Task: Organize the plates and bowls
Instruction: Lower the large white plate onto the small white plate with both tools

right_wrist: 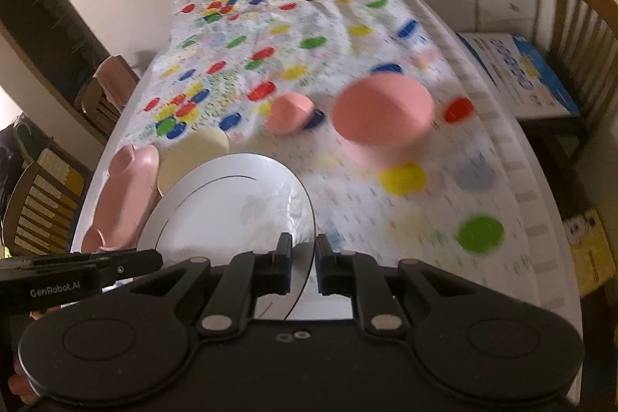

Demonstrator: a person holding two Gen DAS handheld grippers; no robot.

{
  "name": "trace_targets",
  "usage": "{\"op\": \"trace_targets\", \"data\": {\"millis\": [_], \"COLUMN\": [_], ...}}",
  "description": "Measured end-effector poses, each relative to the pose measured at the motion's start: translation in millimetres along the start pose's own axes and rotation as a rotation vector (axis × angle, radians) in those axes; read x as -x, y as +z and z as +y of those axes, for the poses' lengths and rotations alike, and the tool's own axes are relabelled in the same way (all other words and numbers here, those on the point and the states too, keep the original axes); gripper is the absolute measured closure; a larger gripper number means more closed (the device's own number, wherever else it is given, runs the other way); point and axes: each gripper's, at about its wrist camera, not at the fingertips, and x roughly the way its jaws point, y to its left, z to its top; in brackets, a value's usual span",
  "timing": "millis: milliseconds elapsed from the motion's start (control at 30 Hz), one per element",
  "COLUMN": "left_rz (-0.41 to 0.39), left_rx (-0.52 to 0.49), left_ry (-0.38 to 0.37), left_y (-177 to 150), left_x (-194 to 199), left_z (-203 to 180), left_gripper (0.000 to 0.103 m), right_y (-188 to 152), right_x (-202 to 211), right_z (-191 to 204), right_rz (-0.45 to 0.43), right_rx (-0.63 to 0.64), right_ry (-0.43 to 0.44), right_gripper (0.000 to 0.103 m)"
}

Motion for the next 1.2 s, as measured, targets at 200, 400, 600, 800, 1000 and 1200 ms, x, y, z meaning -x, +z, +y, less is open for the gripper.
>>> {"op": "trace_targets", "data": {"millis": [200, 400, 600, 800, 1000, 1200], "left_rz": [0.079, 0.129, 0.171, 0.195, 0.204, 0.205], "left_rx": [-0.030, -0.031, -0.043, -0.069, -0.094, -0.108], "left_ry": [-0.024, -0.025, -0.016, -0.011, -0.010, -0.007], "left_y": [-36, -55, -67, -74, -75, -74], "left_x": [-13, -27, -39, -48, -56, -58], "left_z": [-21, -28, -28, -35, -39, -40], "left_gripper": [0.084, 0.084, 0.084, 0.084, 0.084, 0.084], "right_y": [-38, -64, -80, -92, -98, -101], "right_x": [12, 14, 9, 4, 0, -5], "right_z": [-25, -40, -46, -57, -64, -69], "right_rz": [0.011, 0.023, 0.043, 0.064, 0.071, 0.074], "right_rx": [-0.068, -0.112, -0.117, -0.146, -0.176, -0.201], "right_ry": [-0.030, -0.043, -0.044, -0.058, -0.066, -0.067], "right_gripper": [0.092, 0.094, 0.095, 0.094, 0.094, 0.094]}}
